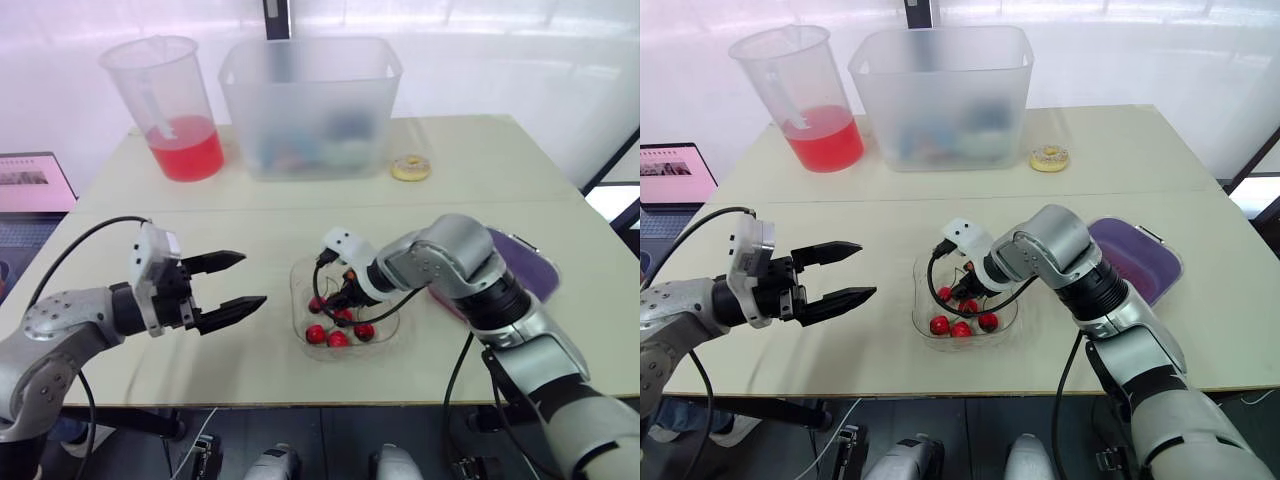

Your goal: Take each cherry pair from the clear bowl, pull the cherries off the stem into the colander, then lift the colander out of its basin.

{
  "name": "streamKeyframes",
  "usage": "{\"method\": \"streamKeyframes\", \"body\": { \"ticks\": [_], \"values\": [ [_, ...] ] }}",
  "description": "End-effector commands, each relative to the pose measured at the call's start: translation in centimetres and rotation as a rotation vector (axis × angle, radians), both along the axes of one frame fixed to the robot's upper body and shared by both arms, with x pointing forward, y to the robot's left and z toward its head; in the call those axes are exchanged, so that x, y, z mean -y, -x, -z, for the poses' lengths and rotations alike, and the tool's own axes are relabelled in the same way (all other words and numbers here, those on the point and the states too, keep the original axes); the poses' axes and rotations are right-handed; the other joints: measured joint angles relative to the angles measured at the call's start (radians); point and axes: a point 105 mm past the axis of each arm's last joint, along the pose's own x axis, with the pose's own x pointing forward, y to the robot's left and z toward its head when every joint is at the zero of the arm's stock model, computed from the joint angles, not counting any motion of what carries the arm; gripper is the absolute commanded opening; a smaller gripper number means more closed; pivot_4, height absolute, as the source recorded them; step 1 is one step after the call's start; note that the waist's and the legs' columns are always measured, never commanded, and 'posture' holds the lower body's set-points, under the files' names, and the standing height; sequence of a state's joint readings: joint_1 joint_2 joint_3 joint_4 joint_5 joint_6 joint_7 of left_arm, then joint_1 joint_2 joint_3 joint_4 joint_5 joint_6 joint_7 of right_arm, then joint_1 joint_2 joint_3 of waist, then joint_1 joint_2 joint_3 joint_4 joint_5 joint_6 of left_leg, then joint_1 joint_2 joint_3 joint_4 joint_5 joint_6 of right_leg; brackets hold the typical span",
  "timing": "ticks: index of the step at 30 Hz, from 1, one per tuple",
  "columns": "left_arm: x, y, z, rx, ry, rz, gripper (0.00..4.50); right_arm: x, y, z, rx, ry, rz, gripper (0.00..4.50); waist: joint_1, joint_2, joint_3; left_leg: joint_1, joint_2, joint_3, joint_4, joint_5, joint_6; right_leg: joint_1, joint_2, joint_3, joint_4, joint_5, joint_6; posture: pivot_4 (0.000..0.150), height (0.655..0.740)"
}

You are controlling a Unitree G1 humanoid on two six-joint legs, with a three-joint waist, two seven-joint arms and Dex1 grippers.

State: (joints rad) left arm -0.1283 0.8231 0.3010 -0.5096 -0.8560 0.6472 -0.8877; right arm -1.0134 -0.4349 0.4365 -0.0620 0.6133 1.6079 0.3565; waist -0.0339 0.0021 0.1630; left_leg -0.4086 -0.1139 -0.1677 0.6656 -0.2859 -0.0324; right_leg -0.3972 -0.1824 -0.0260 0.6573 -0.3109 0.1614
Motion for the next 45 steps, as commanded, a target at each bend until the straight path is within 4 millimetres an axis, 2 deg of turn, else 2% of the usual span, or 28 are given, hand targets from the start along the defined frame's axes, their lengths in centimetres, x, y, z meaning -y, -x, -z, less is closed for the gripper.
{"method": "streamKeyframes", "body": {
  "ticks": [1,7,9,11,25,33,45],
  "values": [
    [-0.4,0.1,-0.6,0.035,-0.014,-0.007,4.5,0.0,-0.2,-0.5,0.025,-0.011,0.011,2.68,-0.006,0.0,0.0,0.0,0.0,0.0,0.0,0.0,0.0,0.0,0.0,0.0,0.001,0.0,0.0,0.15,0.74],
    [-0.4,0.0,-0.6,0.035,-0.02,-0.004,4.5,-0.1,-0.2,-0.3,0.035,0.007,0.008,2.68,-0.011,0.0,0.0,0.0,0.0,0.0,0.0,0.0,0.0,-0.001,0.0,0.0,0.004,0.0,0.0,0.15,0.74],
    [-0.4,-0.1,-0.6,0.035,-0.021,-0.005,4.5,-0.2,-0.1,-0.4,0.041,0.01,0.001,2.18,-0.01,0.0,0.0,0.0,0.0,0.0,0.0,0.0,0.0,-0.001,0.0,0.0,0.004,0.0,0.0,0.15,0.74],
    [-0.4,-0.1,-0.6,0.035,-0.022,-0.004,4.5,-0.3,-0.1,-0.5,0.045,0.009,-0.006,2.18,-0.01,0.0,0.0,0.0,0.0,0.0,0.0,0.0,0.0,-0.001,0.0,0.0,0.004,0.0,0.0,0.15,0.74],
    [-0.4,-1.0,-0.6,0.045,-0.016,0.003,4.5,-0.7,1.5,-4.0,0.144,-0.018,-0.152,2.18,-0.011,0.0,0.0,0.0,0.0,0.0,0.0,0.0,0.0,-0.001,0.0,0.0,0.004,0.0,0.0,0.15,0.74],
    [-0.2,-1.2,-0.7,0.056,-0.015,0.013,4.5,-0.4,0.6,-2.5,0.164,0.056,-0.115,2.18,-0.011,0.0,0.0,0.0,0.0,0.0,0.0,0.0,0.0,-0.001,0.0,0.0,0.005,0.0,0.0,0.15,0.74],
    [-0.3,-1.2,-0.7,0.054,-0.025,0.015,4.5,-1.3,0.2,-0.4,0.155,0.067,-0.108,2.18,-0.011,0.0,0.0,0.0,-0.001,0.0,0.0,0.0,0.0,-0.002,-0.001,0.0,0.006,0.0,0.0,0.15,0.74]
  ]
}}
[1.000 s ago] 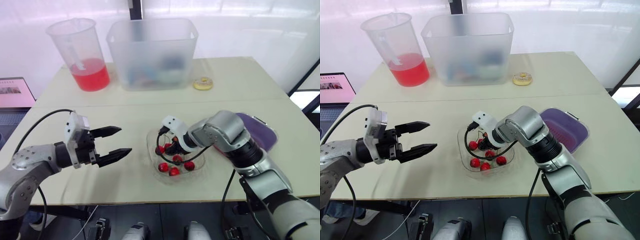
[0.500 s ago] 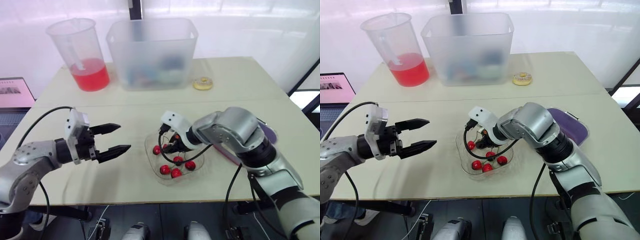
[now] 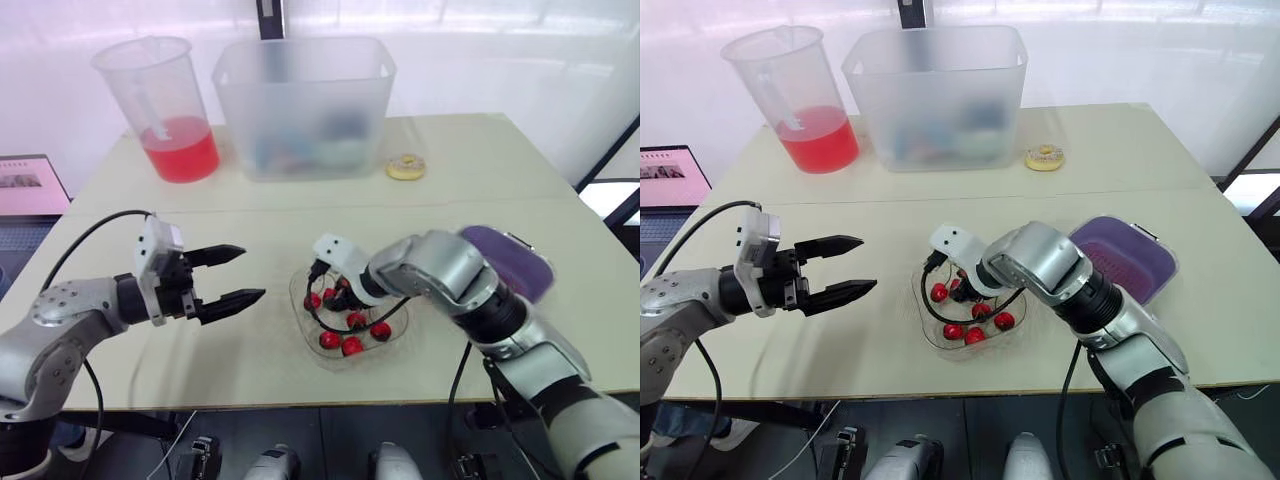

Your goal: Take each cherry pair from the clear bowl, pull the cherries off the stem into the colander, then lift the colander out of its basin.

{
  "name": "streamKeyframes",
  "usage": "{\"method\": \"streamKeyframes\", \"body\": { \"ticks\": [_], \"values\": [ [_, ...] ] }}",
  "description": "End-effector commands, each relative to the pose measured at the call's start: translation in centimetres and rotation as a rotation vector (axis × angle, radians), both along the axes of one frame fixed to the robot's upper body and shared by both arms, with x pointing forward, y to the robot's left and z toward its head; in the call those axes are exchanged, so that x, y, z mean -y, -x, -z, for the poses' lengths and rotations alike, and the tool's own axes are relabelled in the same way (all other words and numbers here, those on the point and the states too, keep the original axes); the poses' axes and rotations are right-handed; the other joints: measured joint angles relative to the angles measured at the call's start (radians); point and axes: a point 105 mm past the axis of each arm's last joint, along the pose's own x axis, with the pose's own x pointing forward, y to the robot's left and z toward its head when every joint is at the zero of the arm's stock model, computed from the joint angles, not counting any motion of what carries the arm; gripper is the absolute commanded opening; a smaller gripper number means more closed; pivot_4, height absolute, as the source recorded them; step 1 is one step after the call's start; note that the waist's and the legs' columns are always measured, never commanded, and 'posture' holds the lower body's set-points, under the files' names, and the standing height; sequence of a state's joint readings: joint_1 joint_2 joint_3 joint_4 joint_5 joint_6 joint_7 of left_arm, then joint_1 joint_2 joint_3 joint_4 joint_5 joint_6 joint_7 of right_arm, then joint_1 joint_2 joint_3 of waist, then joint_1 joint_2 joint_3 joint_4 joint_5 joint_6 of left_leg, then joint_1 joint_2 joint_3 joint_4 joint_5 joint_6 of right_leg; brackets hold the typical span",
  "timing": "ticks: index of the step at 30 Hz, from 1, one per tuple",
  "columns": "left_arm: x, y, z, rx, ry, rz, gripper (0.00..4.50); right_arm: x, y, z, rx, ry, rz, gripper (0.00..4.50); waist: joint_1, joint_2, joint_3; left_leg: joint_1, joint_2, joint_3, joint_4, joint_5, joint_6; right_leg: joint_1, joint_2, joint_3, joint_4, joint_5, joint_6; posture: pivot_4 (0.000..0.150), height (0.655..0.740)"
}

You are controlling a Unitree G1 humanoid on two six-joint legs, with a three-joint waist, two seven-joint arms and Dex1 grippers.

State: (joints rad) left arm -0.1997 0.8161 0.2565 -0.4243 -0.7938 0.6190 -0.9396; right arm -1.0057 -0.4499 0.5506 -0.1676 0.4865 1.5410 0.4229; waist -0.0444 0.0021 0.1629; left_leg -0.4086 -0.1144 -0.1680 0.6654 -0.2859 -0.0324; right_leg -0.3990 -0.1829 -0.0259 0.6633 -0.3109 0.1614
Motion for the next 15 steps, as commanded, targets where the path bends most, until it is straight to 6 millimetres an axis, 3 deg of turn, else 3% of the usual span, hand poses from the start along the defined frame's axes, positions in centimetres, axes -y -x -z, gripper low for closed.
{"method": "streamKeyframes", "body": {
  "ticks": [1,6,11,15],
  "values": [
    [-0.2,0.1,-0.7,0.041,-0.012,0.002,4.5,-0.3,-0.1,-0.4,0.026,-0.01,-0.006,2.18,0.0,0.0,0.0,0.0,0.0,0.0,0.0,0.0,0.0,0.0,0.0,0.0,0.0,0.0,0.0,0.15,0.74],
    [-0.3,-0.1,-0.7,0.041,-0.017,0.001,4.5,-0.2,-0.3,-0.2,0.029,-0.011,0.008,0.67,-0.001,0.0,0.0,0.0,0.0,0.0,0.0,0.0,0.0,0.0,0.0,0.0,0.0,0.0,0.0,0.15,0.74],
    [-0.3,-0.2,-0.8,0.042,-0.015,0.001,4.5,-0.1,0.1,-0.9,0.022,-0.022,-0.012,0.67,0.0,0.0,0.0,0.0,0.0,0.0,0.0,0.0,0.0,0.0,0.0,0.0,0.0,0.0,0.0,0.15,0.74],
    [-0.3,-0.3,-0.9,0.04,-0.002,0.004,4.5,0.1,1.1,-3.4,0.055,-0.043,-0.095,0.67,0.001,0.0,0.0,0.0,0.0,0.0,0.0,0.0,0.0,0.0,0.0,0.0,0.0,0.0,0.0,0.15,0.74]
  ]
}}
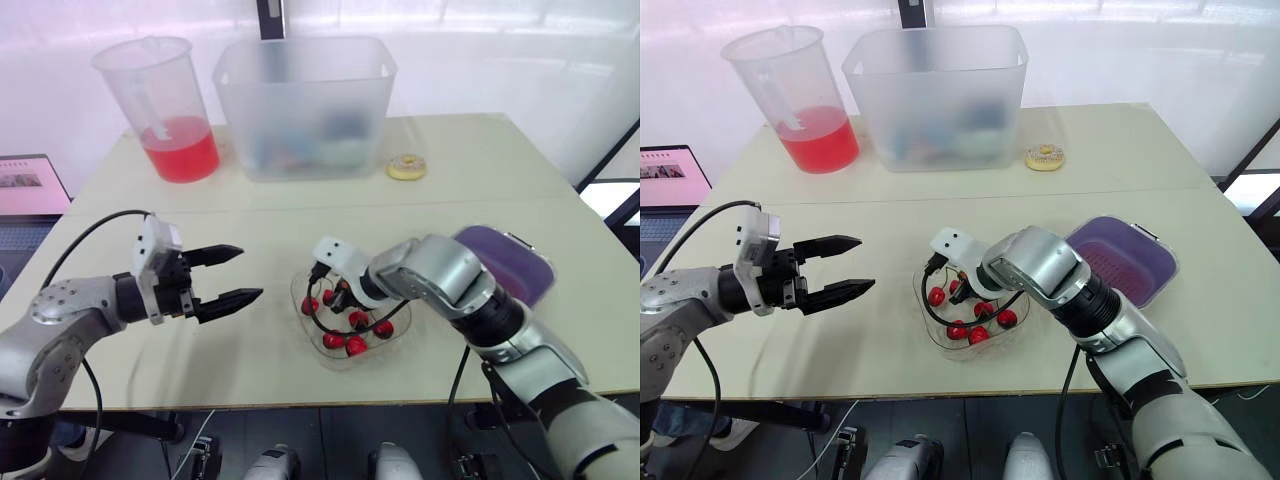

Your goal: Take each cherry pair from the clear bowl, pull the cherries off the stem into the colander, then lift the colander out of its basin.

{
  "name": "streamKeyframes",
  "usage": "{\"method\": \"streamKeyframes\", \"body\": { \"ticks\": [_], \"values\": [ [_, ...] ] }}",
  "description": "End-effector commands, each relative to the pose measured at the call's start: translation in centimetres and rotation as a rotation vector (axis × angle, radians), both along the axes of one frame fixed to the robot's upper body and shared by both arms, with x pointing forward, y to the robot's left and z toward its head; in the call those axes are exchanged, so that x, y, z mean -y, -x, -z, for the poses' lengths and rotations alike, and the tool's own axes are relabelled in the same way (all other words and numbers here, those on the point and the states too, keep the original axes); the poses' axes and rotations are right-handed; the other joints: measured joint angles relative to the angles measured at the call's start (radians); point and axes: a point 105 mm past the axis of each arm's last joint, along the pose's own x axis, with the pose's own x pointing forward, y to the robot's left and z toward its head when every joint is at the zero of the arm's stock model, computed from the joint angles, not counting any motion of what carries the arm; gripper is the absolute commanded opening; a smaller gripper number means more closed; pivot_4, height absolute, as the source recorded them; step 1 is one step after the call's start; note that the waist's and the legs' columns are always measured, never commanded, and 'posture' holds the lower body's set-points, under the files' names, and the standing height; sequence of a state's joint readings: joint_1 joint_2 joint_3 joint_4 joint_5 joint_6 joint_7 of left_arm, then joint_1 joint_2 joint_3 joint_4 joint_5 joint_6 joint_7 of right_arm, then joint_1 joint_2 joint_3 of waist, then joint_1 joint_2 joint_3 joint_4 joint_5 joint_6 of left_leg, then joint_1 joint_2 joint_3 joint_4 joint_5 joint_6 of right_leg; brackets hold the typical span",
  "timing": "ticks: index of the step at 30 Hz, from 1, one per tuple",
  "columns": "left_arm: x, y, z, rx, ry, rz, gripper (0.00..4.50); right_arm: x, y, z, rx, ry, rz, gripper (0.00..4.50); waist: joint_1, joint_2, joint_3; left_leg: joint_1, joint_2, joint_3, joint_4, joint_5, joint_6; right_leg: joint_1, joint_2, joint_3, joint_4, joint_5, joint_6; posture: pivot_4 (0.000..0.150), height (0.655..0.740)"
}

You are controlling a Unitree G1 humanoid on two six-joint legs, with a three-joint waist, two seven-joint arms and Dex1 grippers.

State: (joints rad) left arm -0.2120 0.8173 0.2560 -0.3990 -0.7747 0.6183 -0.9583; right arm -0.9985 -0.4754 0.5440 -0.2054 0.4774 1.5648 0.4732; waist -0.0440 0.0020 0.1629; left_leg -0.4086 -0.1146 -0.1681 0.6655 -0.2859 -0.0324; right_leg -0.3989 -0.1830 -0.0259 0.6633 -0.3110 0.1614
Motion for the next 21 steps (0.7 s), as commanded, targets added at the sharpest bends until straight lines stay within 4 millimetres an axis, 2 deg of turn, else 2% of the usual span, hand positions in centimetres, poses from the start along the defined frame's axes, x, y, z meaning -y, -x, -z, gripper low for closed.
{"method": "streamKeyframes", "body": {
  "ticks": [1,4,6,9,12,16,19,21],
  "values": [
    [0.1,0.0,-1.2,0.043,0.018,0.011,4.5,-0.2,1.0,-4.3,0.084,-0.055,-0.114,0.67,0.0,0.0,0.0,0.0,0.0,0.0,0.0,0.0,0.0,0.0,0.0,0.0,0.0,0.0,0.0,0.15,0.74],
    [0.1,-0.2,-1.9,0.043,0.057,0.003,4.5,0.2,2.9,-6.5,0.123,-0.075,-0.261,0.67,0.002,0.0,0.0,0.0,0.0,0.0,0.0,0.0,0.0,0.0,0.0,0.0,0.0,0.0,0.0,0.15,0.74],
    [-0.4,-1.3,-1.7,-0.002,0.066,-0.064,4.5,0.4,4.1,-8.4,0.216,-0.141,-0.416,0.67,0.002,-0.001,0.0,0.0,0.0,0.0,0.0,0.0,0.0,0.001,0.0,0.0,-0.001,0.0,0.0,0.15,0.74],
    [-0.7,-2.6,-2.0,0.022,0.043,-0.119,4.5,1.1,5.1,-10.6,0.339,-0.213,-0.601,0.67,0.003,-0.002,0.0,0.0,0.0,0.001,0.0,0.0,0.0,0.001,0.0,-0.001,-0.001,0.0,0.0,0.15,0.74],
    [-0.4,-3.3,-3.3,0.071,0.098,-0.129,4.5,2.6,3.3,-12.4,0.465,-0.198,-0.591,0.67,0.001,-0.002,0.0,0.0,0.0,0.002,0.001,0.0,0.0,0.001,0.0,-0.001,-0.001,0.0,0.0,0.15,0.74],
    [0.0,-4.6,-5.0,0.093,0.178,-0.167,4.5,3.0,2.0,-13.7,0.587,-0.146,-0.63,0.67,0.001,-0.004,0.0,0.0,0.0,0.001,0.001,0.0,0.0,0.001,0.0,-0.001,-0.001,0.0,0.0,0.15,0.74],
    [0.6,-5.1,-6.0,0.065,0.237,-0.155,4.5,3.0,1.3,-13.9,0.622,-0.112,-0.635,0.67,0.001,-0.005,0.0,0.0,0.0,0.001,0.002,0.0,0.0,0.001,0.0,-0.001,0.0,0.0,0.0,0.15,0.74],
    [1.9,-4.3,-7.4,0.025,0.308,-0.022,4.5,3.5,0.5,-13.3,0.558,-0.11,-0.559,0.67,0.001,-0.005,0.0,0.0,0.0,0.001,0.002,0.0,0.0,0.001,0.0,-0.001,0.0,0.0,0.0,0.15,0.74]
  ]
}}
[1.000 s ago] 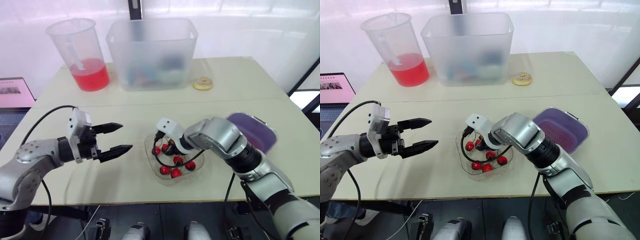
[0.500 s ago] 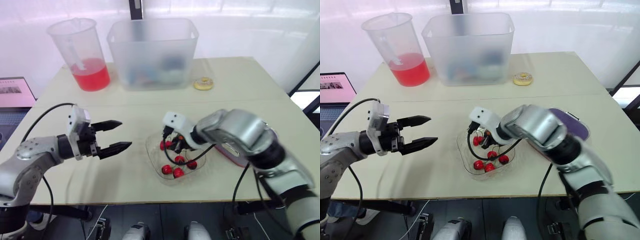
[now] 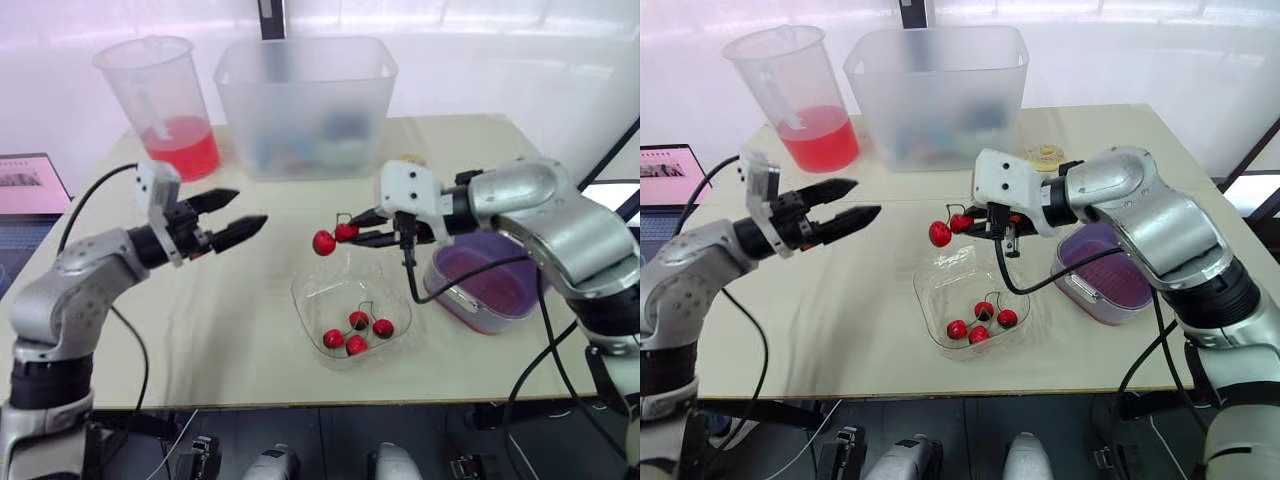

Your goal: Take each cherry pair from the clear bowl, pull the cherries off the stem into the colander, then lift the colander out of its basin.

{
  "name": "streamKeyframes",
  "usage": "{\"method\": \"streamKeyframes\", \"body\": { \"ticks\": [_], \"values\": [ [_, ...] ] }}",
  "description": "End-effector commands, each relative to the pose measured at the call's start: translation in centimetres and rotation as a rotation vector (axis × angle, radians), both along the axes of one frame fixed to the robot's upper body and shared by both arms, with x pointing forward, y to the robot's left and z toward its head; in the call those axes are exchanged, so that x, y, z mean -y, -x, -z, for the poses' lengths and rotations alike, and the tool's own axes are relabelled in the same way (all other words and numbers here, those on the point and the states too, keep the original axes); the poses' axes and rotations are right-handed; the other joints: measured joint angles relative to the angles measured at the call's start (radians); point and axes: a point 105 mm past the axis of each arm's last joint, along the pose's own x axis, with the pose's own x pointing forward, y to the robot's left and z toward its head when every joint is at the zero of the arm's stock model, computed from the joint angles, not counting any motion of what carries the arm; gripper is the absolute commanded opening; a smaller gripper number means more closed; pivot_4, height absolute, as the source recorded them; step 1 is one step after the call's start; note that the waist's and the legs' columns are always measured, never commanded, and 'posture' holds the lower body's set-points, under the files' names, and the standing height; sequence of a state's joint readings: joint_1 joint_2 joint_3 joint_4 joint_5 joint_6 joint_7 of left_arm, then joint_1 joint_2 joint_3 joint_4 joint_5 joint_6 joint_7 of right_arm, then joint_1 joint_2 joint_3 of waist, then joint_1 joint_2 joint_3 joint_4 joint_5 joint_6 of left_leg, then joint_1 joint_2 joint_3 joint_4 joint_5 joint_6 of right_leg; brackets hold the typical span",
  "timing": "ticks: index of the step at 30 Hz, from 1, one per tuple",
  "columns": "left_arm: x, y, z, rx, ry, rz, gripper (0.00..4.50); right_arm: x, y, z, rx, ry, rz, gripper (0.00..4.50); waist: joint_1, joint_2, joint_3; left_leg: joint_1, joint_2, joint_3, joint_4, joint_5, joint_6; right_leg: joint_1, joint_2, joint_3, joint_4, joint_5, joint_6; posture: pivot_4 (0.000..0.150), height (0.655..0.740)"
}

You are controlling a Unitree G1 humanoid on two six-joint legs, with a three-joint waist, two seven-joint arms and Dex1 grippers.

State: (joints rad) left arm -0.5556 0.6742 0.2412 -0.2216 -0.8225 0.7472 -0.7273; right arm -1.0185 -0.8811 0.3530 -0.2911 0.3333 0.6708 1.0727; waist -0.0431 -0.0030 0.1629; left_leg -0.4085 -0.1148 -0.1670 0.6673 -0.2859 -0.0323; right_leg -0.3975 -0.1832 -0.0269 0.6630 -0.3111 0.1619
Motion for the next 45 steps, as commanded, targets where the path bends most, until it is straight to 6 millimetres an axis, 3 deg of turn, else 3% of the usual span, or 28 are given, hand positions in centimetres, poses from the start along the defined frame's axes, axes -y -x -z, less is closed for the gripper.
{"method": "streamKeyframes", "body": {
  "ticks": [1,7,11,19,26,34,38,45],
  "values": [
    [1.5,1.5,-2.5,-0.009,0.106,0.178,4.5,0.5,-0.8,-0.3,-0.038,-0.001,0.085,0.67,0.001,0.0,0.0,0.0,0.0,0.0,0.0,0.0,0.0,0.0,0.0,0.0,0.0,0.0,0.0,0.15,0.74],
    [4.4,2.0,-2.9,-0.027,0.088,0.301,4.5,0.0,0.2,0.7,-0.231,-0.055,0.134,0.67,0.0,-0.001,0.0,0.0,0.0,-0.001,0.0,0.0,0.0,0.0,0.0,0.0,0.0,0.0,0.0,0.15,0.74],
    [7.0,1.6,-2.7,-0.039,0.088,0.339,4.5,0.2,0.6,1.6,-0.237,-0.019,0.168,0.67,0.003,-0.001,0.0,0.0,0.0,-0.001,0.0,0.0,0.0,0.0,0.0,0.0,0.0,0.0,0.0,0.15,0.74],
    [10.0,0.9,-0.8,-0.095,0.148,0.31,4.5,0.2,0.3,1.2,-0.261,-0.08,0.23,0.67,0.004,-0.001,0.0,0.0,-0.001,0.0,0.001,0.0,0.0,0.0,0.0,0.0,0.001,0.0,0.0,0.15,0.74],
    [10.4,0.2,0.6,-0.103,0.118,0.261,4.5,0.0,0.4,0.8,-0.285,-0.117,0.233,0.67,0.004,-0.001,0.0,0.0,0.0,0.0,0.001,0.0,0.0,0.0,0.0,0.0,0.0,0.0,0.0,0.15,0.74],
    [10.7,0.3,0.9,-0.103,0.134,0.269,4.5,-0.1,0.6,0.6,-0.282,-0.119,0.227,0.67,0.006,-0.001,0.0,0.0,-0.001,0.0,0.001,0.0,0.0,0.0,-0.001,0.0,0.0,0.0,0.0,0.15,0.74],
    [10.9,0.5,1.2,-0.112,0.138,0.265,3.16,-0.1,0.6,0.4,-0.29,-0.138,0.232,0.64,0.005,-0.001,0.0,0.0,-0.001,0.0,0.001,0.0,0.0,0.0,-0.001,0.0,0.0,0.0,0.0,0.15,0.74],
    [11.4,0.4,1.0,-0.109,0.15,0.274,3.16,-0.4,0.7,0.3,-0.289,-0.14,0.222,0.64,0.007,-0.001,0.0,0.0,-0.001,0.0,0.001,0.0,0.0,0.0,-0.001,0.0,0.0,0.0,0.0,0.15,0.74]
  ]
}}
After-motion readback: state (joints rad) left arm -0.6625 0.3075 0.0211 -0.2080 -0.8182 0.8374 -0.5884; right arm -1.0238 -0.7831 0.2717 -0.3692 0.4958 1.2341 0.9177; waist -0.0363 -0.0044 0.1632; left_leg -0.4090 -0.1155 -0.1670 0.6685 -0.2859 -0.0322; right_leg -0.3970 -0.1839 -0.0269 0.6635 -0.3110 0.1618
